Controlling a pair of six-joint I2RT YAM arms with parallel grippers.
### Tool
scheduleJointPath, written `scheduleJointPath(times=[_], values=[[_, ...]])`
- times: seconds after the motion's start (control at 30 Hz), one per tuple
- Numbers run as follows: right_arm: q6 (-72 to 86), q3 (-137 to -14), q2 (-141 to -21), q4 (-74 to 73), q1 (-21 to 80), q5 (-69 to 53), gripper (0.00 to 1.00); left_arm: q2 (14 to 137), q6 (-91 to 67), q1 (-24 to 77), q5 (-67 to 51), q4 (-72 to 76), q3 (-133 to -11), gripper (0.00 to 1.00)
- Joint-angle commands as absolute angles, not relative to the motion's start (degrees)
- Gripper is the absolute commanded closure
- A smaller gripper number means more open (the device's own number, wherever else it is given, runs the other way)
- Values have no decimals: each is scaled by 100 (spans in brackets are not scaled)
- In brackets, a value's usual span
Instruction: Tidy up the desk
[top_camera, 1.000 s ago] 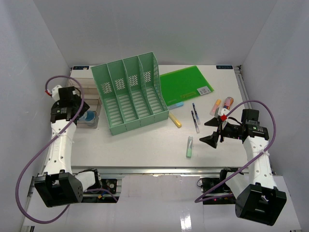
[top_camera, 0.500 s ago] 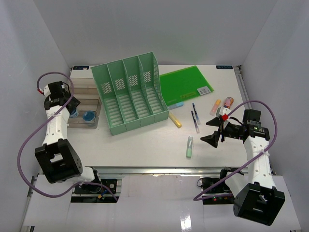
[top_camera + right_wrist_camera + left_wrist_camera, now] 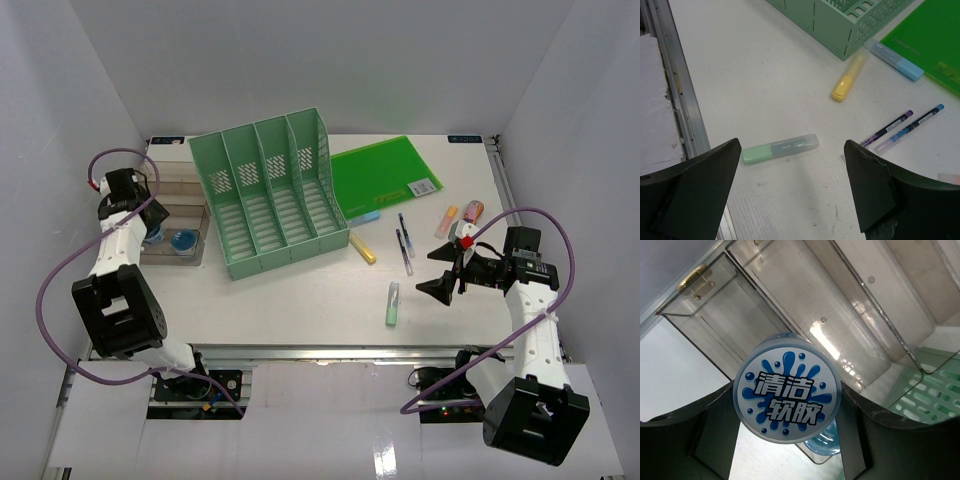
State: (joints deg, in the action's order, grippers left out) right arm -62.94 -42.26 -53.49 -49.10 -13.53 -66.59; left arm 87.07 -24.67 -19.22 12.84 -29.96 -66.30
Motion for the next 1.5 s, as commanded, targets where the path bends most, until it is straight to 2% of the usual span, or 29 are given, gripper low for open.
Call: scheduleJointPath(times=[0.0, 0.43, 1.0, 1.27, 1.3, 1.37, 1.43, 1.47], values=[[-6284, -4210, -5371, -4860, -1401, -6791, 10, 8812, -2350, -1925, 1157, -2751, -6708, 100], [-6275, -4219, -5467, -4852, -1415, -6776, 10, 9108, -2376, -1925, 961, -2657, -6501, 100], [-6252, -4222, -5490, -4878, -1418, -6826, 10, 8123, -2516, -1925, 1005, -2531, -5899, 100], [-6240, -4219, -5467, -4887, -1415, -6838, 10, 8217, -2417, -1925, 932, -2505, -5748, 100], [-6240, -4219, -5458, -4887, -1415, -6838, 10, 8235, -2417, -1925, 914, -2505, -5757, 97], [-6240, -4211, -5450, -4879, -1423, -6838, 10, 8267, -2417, -1925, 851, -2513, -5796, 80], [-6240, -4210, -5444, -4878, -1431, -6838, 10, 8271, -2408, -1925, 797, -2514, -5830, 53], [-6240, -4210, -5458, -4878, -1425, -6838, 10, 8271, -2407, -1925, 779, -2515, -5848, 43]])
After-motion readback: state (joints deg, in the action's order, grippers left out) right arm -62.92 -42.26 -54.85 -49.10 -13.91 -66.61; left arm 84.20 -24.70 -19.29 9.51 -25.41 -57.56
